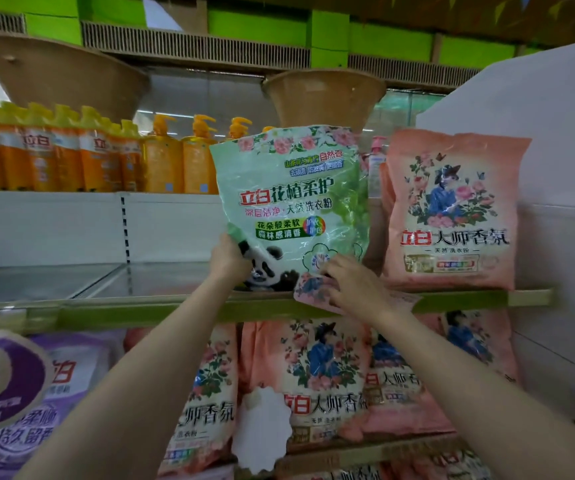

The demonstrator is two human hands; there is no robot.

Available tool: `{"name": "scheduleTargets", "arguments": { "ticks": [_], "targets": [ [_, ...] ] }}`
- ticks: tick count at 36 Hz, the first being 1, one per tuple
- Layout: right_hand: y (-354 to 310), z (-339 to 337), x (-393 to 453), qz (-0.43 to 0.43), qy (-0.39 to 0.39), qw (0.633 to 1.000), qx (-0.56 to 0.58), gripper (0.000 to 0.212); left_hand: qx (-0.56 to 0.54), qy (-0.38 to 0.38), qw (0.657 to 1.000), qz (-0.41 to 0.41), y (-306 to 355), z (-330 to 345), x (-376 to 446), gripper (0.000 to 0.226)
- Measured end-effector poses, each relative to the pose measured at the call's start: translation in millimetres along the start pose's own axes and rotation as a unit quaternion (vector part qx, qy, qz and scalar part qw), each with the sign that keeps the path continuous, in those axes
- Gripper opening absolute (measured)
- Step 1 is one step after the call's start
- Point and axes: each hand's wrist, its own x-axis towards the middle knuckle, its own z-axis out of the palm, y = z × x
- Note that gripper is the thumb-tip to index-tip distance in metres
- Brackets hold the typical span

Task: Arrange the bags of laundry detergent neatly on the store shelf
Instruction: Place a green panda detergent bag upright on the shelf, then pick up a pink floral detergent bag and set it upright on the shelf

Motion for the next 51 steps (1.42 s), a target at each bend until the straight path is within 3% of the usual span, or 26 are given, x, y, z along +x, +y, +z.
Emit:
{"name": "scheduleTargets", "arguments": {
  "ticks": [2, 5, 12, 17, 21, 29, 48, 51],
  "targets": [
    [-5.2, 5.0, 2.2, -0.016, 0.025, 0.999, -0.020, 0.027, 0.017, -0.014, 1.000, -0.007, -5.3, 0.5, -4.7, 0.031],
    [-14.3, 24.2, 5.2, -0.064, -0.031, 0.996, -0.056, 0.036, 0.048, -0.035, 0.998, -0.018, -16.6, 1.6, -15.7, 0.022],
    [-33.2, 23.2, 11.1, -0.098, -0.120, 0.987, -0.046, 0.031, 0.078, -0.045, 0.996, -0.016, -29.4, -13.7, -23.0, 0.036],
    [-55.4, 19.0, 20.8, -0.090, -0.091, 0.992, 0.012, 0.040, 0.087, -0.038, 0.995, 0.009, -31.8, -38.5, -17.4, 0.048],
    [-85.0, 15.5, 37.4, -0.091, -0.043, 0.994, 0.044, 0.031, 0.107, -0.035, 0.993, 0.018, -44.6, -66.2, -11.9, 0.044],
    [-174.0, 25.7, 77.4, -0.123, -0.061, 0.988, 0.068, 0.031, 0.156, 0.004, 0.988, 0.009, -99.2, -153.2, -8.7, 0.043],
    [-434.2, 82.1, 159.0, -0.215, -0.130, 0.957, 0.147, 0.044, 0.267, 0.113, 0.951, -0.109, -277.3, -384.3, -39.5, 0.035],
    [-471.4, 94.3, 168.2, -0.234, -0.135, 0.952, 0.145, 0.045, 0.274, 0.125, 0.944, -0.133, -299.0, -415.0, -43.8, 0.041]
  ]
}}
